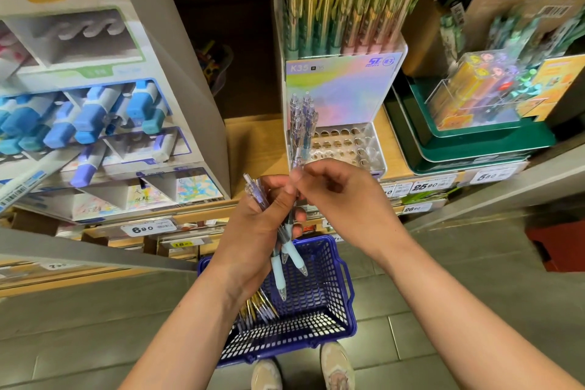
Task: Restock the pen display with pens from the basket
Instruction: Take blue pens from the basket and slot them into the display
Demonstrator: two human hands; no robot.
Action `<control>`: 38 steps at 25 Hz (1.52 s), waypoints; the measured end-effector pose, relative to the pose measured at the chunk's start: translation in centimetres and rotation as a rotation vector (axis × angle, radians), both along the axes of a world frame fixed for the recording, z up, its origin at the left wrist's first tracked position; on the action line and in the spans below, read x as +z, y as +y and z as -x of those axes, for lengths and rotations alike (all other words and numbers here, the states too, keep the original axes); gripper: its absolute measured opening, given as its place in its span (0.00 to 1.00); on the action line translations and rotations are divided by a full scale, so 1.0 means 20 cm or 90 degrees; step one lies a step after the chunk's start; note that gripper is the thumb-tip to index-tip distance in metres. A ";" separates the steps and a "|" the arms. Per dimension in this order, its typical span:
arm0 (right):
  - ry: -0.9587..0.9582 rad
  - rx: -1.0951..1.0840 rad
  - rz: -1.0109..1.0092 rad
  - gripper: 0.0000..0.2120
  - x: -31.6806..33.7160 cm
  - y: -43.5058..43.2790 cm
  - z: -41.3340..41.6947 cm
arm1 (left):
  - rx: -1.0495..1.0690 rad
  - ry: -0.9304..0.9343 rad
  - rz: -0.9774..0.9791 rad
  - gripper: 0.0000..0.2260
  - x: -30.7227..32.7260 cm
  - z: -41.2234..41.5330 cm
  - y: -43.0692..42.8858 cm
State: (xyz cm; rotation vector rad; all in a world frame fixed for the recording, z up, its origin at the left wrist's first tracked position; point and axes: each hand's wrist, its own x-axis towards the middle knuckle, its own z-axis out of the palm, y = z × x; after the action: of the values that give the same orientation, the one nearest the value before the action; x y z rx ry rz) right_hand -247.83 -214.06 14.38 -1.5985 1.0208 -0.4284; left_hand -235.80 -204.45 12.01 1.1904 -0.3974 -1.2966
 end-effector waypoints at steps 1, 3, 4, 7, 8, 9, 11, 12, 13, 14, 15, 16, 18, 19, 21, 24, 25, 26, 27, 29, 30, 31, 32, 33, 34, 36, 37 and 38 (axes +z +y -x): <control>-0.026 0.000 -0.029 0.08 -0.01 0.01 0.01 | -0.005 0.001 -0.001 0.12 0.00 0.01 0.00; -0.049 -0.035 -0.055 0.05 0.00 0.00 0.01 | 0.001 0.018 -0.009 0.13 0.00 0.01 -0.01; -0.058 -0.055 -0.066 0.05 0.01 -0.01 0.00 | 0.004 0.030 -0.016 0.14 -0.01 0.01 -0.01; -0.118 -0.090 -0.044 0.05 0.06 -0.07 0.01 | 0.014 0.056 -0.044 0.16 0.00 0.01 -0.01; -0.143 -0.113 -0.025 0.04 0.09 -0.10 0.01 | 0.026 0.067 -0.055 0.17 0.01 0.01 -0.01; -0.174 -0.145 -0.013 0.04 0.11 -0.13 0.01 | 0.039 0.078 -0.067 0.18 0.01 0.00 -0.01; -0.213 -0.213 0.028 0.04 0.14 -0.18 0.01 | 0.059 0.107 -0.085 0.18 0.01 -0.01 -0.01; -0.207 -0.237 0.076 0.04 0.15 -0.20 0.01 | 0.068 0.123 -0.087 0.16 0.01 -0.01 -0.01; -0.191 -0.250 0.131 0.03 0.15 -0.22 0.01 | 0.073 0.137 -0.089 0.15 0.01 -0.02 -0.01; -0.175 -0.255 0.180 0.02 0.15 -0.24 0.00 | 0.072 0.147 -0.094 0.15 0.01 -0.02 -0.01; -0.162 -0.256 0.217 0.02 0.14 -0.24 0.00 | 0.065 0.154 -0.101 0.15 0.00 -0.02 -0.01; -0.147 -0.253 0.246 0.02 0.13 -0.25 0.00 | 0.056 0.162 -0.106 0.15 0.00 -0.02 -0.01; -0.109 -0.231 0.304 0.04 0.11 -0.25 -0.01 | 0.048 0.185 -0.098 0.15 0.00 -0.02 -0.01; -0.090 -0.212 0.341 0.05 0.09 -0.24 -0.01 | 0.047 0.198 -0.088 0.14 -0.01 -0.02 -0.01; -0.070 -0.171 0.418 0.06 0.07 -0.22 -0.02 | 0.050 0.214 -0.075 0.09 -0.01 -0.01 -0.01; -0.041 -0.120 0.517 0.05 0.04 -0.20 -0.04 | 0.046 0.175 -0.067 0.05 -0.02 -0.01 -0.02; -0.023 -0.100 0.536 0.04 0.03 -0.19 -0.05 | 0.042 0.157 -0.063 0.05 -0.02 0.00 -0.02; -0.003 -0.083 0.542 0.04 0.01 -0.19 -0.05 | 0.040 0.139 -0.057 0.05 -0.02 0.00 -0.02; 0.012 -0.075 0.541 0.04 0.00 -0.18 -0.06 | 0.039 0.123 -0.050 0.06 -0.02 0.01 -0.02; 0.029 -0.079 0.540 0.04 -0.02 -0.19 -0.06 | 0.033 0.089 -0.038 0.08 -0.02 0.01 -0.01; 0.034 -0.082 0.539 0.04 -0.02 -0.19 -0.06 | 0.028 0.070 -0.034 0.09 -0.02 0.01 -0.01; 0.043 -0.083 0.533 0.05 -0.02 -0.19 -0.07 | 0.023 0.055 -0.030 0.10 -0.02 0.01 -0.01; 0.057 -0.084 0.518 0.05 -0.02 -0.18 -0.07 | 0.019 0.043 -0.025 0.10 -0.03 0.02 0.00; 0.075 -0.090 0.490 0.06 -0.01 -0.17 -0.07 | 0.019 0.033 -0.021 0.11 -0.03 0.02 0.00; 0.093 -0.106 0.449 0.08 -0.01 -0.16 -0.06 | 0.021 0.025 -0.019 0.10 -0.03 0.02 0.00; 0.105 -0.151 0.318 0.14 -0.01 -0.09 -0.05 | 0.023 0.018 -0.012 0.09 -0.03 0.02 0.00; 0.101 -0.153 0.234 0.17 -0.02 -0.06 -0.04 | 0.019 0.014 -0.005 0.08 -0.03 0.03 0.00; 0.097 -0.132 0.148 0.19 -0.02 -0.03 -0.04 | 0.013 0.001 0.001 0.08 -0.03 0.03 0.00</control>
State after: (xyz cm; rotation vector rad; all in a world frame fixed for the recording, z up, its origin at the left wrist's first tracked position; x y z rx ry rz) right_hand -246.94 -214.68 14.03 -1.7589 1.2978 -0.5916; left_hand -236.38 -204.53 11.45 1.1899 -0.3850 -1.2796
